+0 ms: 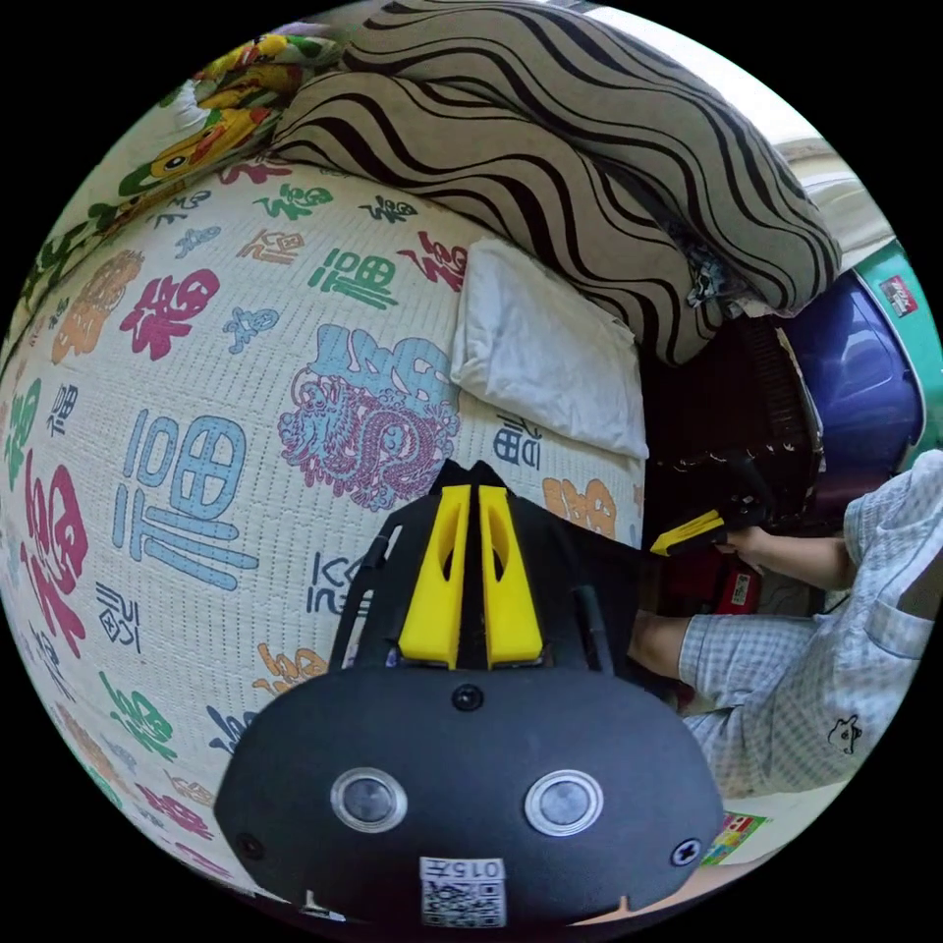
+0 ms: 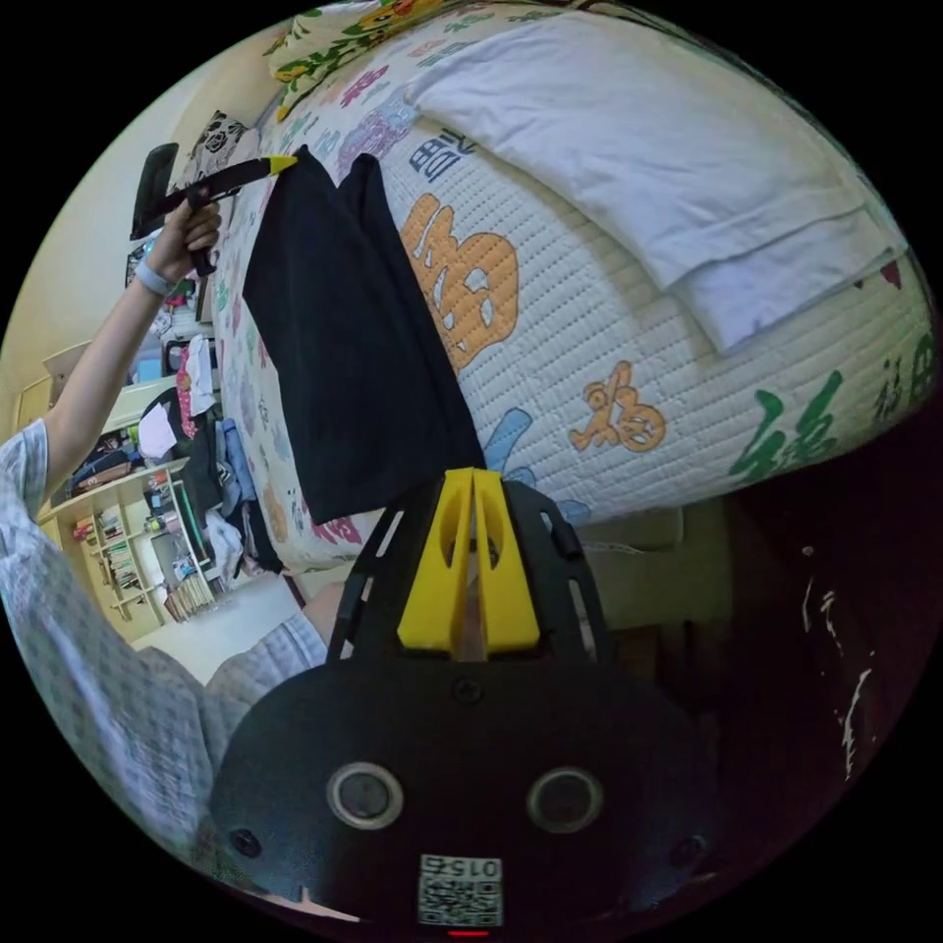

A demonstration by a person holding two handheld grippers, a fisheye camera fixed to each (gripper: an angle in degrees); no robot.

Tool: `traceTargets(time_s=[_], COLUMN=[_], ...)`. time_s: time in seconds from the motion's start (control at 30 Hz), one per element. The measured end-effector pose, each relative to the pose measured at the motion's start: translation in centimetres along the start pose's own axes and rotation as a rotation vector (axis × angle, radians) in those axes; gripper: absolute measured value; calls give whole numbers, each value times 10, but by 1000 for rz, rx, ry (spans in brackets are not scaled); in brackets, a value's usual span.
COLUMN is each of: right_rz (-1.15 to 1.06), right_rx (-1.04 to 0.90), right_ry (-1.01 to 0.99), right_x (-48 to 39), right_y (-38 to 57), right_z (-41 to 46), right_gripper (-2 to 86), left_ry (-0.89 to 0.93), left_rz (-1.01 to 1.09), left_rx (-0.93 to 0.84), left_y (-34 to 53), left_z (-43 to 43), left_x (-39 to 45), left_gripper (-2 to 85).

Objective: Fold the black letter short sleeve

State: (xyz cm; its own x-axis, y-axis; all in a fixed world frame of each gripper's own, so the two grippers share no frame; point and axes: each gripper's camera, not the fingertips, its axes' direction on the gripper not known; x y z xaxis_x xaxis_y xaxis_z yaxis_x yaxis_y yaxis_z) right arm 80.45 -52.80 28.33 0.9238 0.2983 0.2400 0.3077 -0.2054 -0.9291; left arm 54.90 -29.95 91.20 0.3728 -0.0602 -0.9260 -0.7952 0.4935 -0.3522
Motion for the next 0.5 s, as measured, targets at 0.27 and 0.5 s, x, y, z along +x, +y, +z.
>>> traceTargets(time_s=[0.27, 0.5], right_rz=[-146, -114], right_rx=[-41, -65], right_ry=[-95, -58], right_x=[0, -2], right_y=[-17, -18], right_z=[14, 32], right_gripper=[62, 36], left_ry=[-59, -47], left_rz=[-1, -17], left_rx=[-44, -53], left_y=[-24, -27], left_z=[23, 19], left_x=[-11, -21], left_gripper=[-2, -2])
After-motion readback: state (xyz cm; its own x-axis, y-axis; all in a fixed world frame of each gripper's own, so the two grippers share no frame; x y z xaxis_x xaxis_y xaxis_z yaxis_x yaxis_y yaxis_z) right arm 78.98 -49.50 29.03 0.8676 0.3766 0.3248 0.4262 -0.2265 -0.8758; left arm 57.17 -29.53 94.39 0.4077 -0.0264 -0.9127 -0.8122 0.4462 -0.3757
